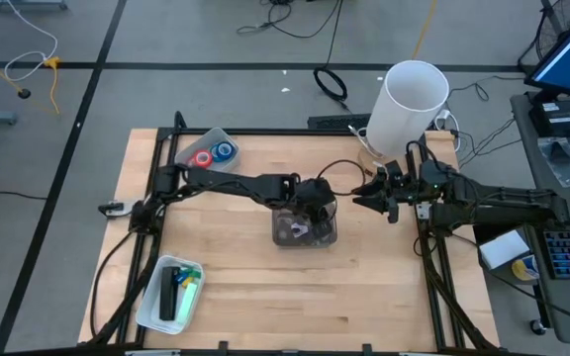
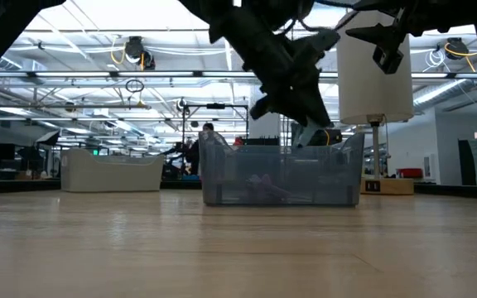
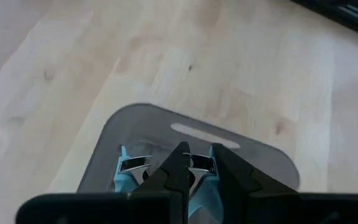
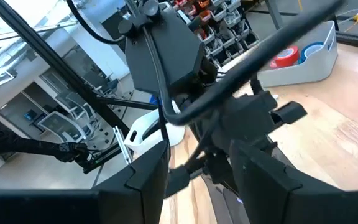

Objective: Pick and place Stapler, Stapler remover, tape
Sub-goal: Put the light blue stapler remover into the black bin

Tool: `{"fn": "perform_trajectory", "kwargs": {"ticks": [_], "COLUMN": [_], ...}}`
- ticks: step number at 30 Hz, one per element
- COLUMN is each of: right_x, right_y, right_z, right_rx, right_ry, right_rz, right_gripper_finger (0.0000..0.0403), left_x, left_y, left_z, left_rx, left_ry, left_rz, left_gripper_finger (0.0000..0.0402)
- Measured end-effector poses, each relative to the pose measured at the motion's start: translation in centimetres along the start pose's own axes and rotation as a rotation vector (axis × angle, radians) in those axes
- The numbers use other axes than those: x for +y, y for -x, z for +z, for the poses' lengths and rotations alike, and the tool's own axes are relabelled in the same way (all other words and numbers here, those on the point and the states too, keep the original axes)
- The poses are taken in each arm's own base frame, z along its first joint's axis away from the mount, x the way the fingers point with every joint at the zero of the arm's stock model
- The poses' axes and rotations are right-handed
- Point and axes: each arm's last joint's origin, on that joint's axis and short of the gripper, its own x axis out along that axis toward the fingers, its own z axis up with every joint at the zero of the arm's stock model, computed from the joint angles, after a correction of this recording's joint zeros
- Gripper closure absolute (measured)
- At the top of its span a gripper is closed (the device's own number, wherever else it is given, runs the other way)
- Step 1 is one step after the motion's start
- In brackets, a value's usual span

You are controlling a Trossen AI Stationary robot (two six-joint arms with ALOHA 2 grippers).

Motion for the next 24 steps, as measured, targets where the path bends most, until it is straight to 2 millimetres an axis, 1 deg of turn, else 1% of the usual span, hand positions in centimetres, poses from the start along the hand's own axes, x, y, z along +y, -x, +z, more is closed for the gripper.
{"fn": "perform_trajectory", "kwargs": {"ticks": [3, 5, 10, 13, 15, 24], "right_x": [-0.1, -0.1, -0.2, -0.3, -0.3, -0.2], "right_y": [-0.1, -0.1, -0.3, -0.4, -0.4, -0.5], "right_z": [0.0, -0.1, -0.2, -0.3, -0.2, -0.2], "right_rx": [0.005, 0.011, 0.022, 0.03, 0.028, 0.029], "right_ry": [-0.002, -0.003, -0.006, -0.008, -0.008, -0.008], "right_rz": [-0.003, -0.007, -0.014, -0.017, -0.015, -0.01], "right_gripper_finger": [0.0236, 0.0236, 0.0236, 0.0236, 0.0236, 0.0236], "left_x": [0.2, 0.2, 0.5, 0.8, 0.9, 0.9], "left_y": [-0.7, -1.2, -1.9, -3.0, -3.3, -3.6], "left_z": [-0.6, -0.6, -1.3, -2.1, -2.4, -2.4], "left_rx": [0.04, 0.03, 0.08, 0.115, 0.141, 0.127], "left_ry": [0.001, -0.002, -0.008, -0.004, -0.003, -0.019], "left_rz": [-0.005, -0.01, 0.021, 0.033, 0.043, 0.044], "left_gripper_finger": [0.0355, 0.0355, 0.0355, 0.0355, 0.0355, 0.0355]}}
